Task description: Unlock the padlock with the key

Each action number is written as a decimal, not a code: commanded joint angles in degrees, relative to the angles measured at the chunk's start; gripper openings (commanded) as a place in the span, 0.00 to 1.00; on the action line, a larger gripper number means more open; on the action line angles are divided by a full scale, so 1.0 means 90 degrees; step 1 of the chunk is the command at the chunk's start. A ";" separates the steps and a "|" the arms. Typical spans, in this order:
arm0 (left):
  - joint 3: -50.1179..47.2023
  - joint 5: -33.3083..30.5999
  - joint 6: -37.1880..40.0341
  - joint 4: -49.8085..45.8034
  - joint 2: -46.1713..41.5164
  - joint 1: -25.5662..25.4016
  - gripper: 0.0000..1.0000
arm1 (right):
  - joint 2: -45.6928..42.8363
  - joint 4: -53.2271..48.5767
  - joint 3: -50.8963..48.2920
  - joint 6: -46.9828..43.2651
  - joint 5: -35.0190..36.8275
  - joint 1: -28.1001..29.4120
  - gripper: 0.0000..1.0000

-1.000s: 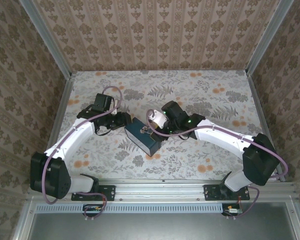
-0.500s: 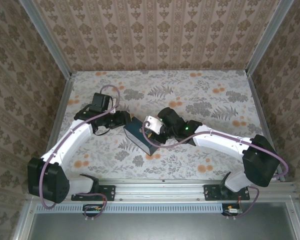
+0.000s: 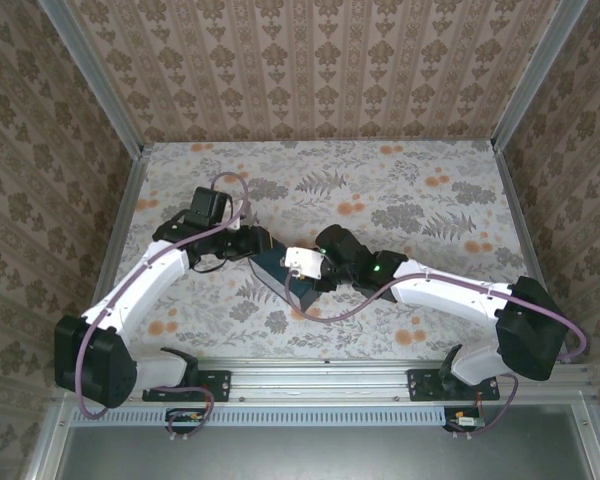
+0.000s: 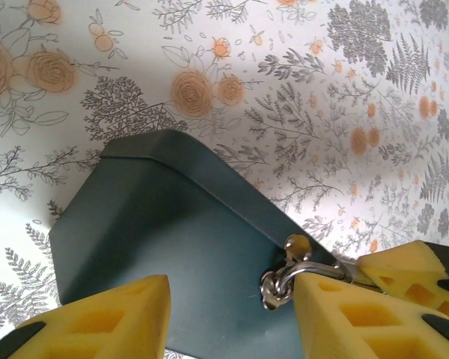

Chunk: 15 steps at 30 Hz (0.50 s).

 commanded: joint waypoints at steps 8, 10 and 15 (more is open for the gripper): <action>0.0393 0.0780 0.0530 0.0107 0.0251 -0.0101 0.43 | -0.0457 0.1026 -0.0241 -0.1923 0.1389 0.0389 0.24; 0.0320 0.0965 0.0569 0.0231 0.0244 -0.0058 0.42 | -0.0507 0.1275 -0.0327 -0.2215 0.1534 0.0430 0.24; 0.0213 0.1580 0.0522 0.0745 0.0210 0.0069 0.40 | -0.0576 0.1826 -0.0614 -0.2869 0.1789 0.0462 0.26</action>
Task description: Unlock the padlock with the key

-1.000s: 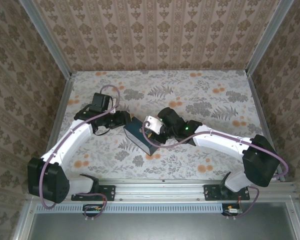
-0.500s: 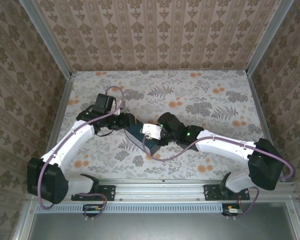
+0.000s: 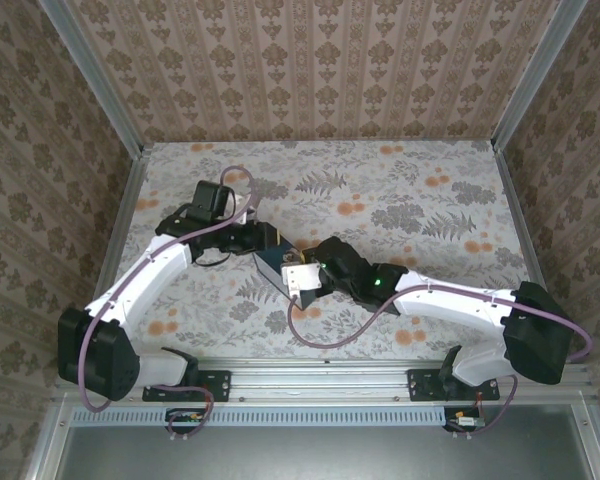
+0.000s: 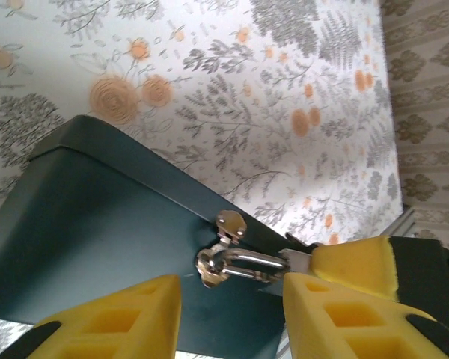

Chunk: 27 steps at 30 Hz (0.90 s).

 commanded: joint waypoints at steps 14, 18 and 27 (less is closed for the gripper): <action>0.0181 0.0669 0.0199 0.0927 0.0756 -0.0192 0.37 | -0.0498 0.0956 -0.0359 -0.0870 0.0146 -0.0017 0.26; -0.0022 0.0596 0.0017 0.1065 0.0675 -0.0054 0.37 | -0.0437 0.1002 -0.0462 -0.0394 -0.0005 -0.0102 0.28; -0.0110 -0.0297 -0.0074 0.0478 0.0032 0.0182 0.37 | -0.0222 -0.1979 0.1751 0.4731 -0.1733 -0.1467 0.45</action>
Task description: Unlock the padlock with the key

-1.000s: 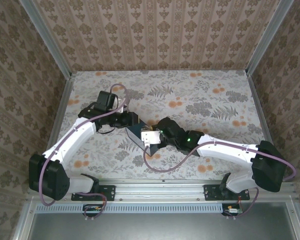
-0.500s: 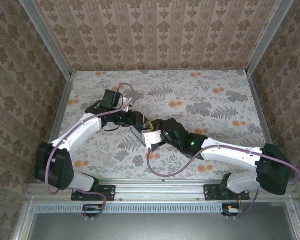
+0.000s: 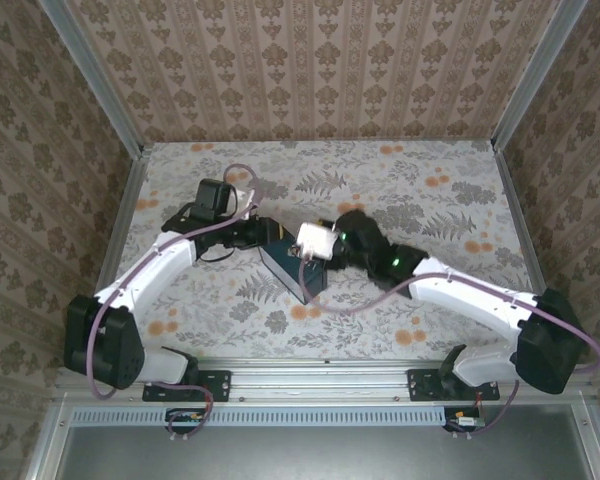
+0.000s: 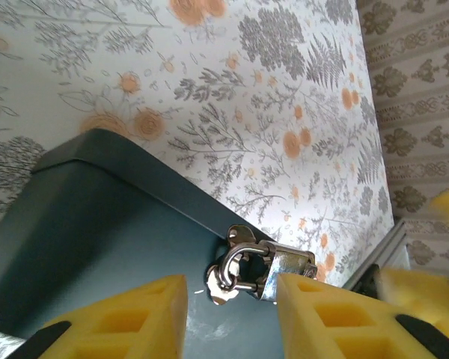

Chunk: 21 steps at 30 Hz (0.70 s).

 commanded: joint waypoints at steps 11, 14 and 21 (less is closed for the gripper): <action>-0.0951 -0.0117 -0.1366 0.0812 -0.0886 -0.0688 0.36 | 0.0975 -0.2054 0.1386 0.5199 -0.2603 -0.1042 0.52; -0.1163 -0.0182 -0.1435 0.0977 -0.0772 -0.0679 0.36 | 0.1228 -0.1891 0.1407 0.5389 -0.3037 -0.1167 0.53; -0.1278 -0.0210 -0.1512 0.1342 -0.0584 -0.0620 0.36 | 0.1722 -0.1791 0.1369 0.5610 -0.3772 -0.1301 0.55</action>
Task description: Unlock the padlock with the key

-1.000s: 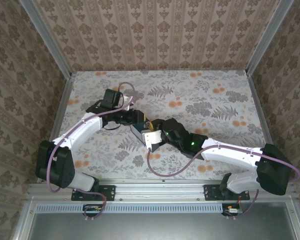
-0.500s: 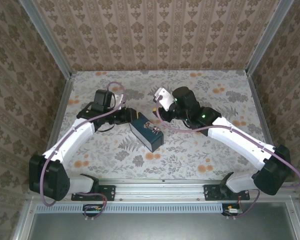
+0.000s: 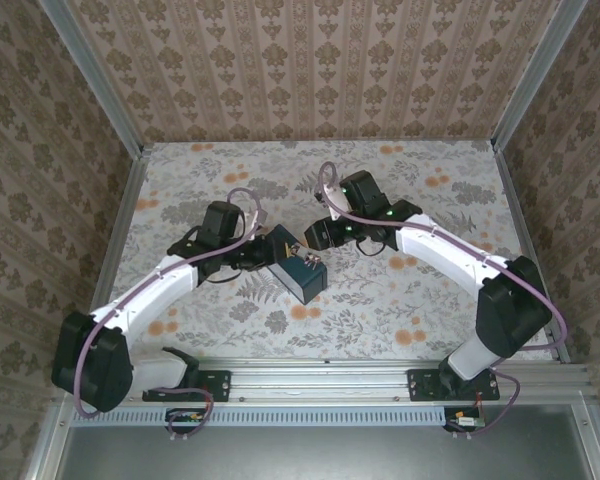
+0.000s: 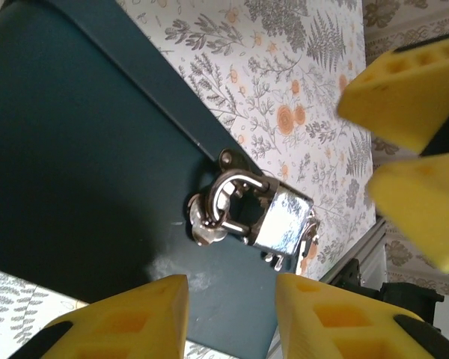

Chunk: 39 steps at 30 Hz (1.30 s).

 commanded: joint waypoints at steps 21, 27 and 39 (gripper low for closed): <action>-0.0272 0.0046 -0.0467 0.0778 0.0192 0.0120 0.36 | 0.0256 0.0203 -0.0321 0.0497 -0.1062 0.0042 0.48; -0.0337 0.0066 -0.0603 0.0877 0.0183 0.0131 0.36 | 0.0256 0.0197 -0.0322 0.0544 -0.1123 0.0164 0.46; -0.0478 -0.0039 -0.0874 0.1047 0.0135 0.0081 0.35 | -0.0067 0.0355 -0.0469 0.0918 -0.1010 0.0469 0.39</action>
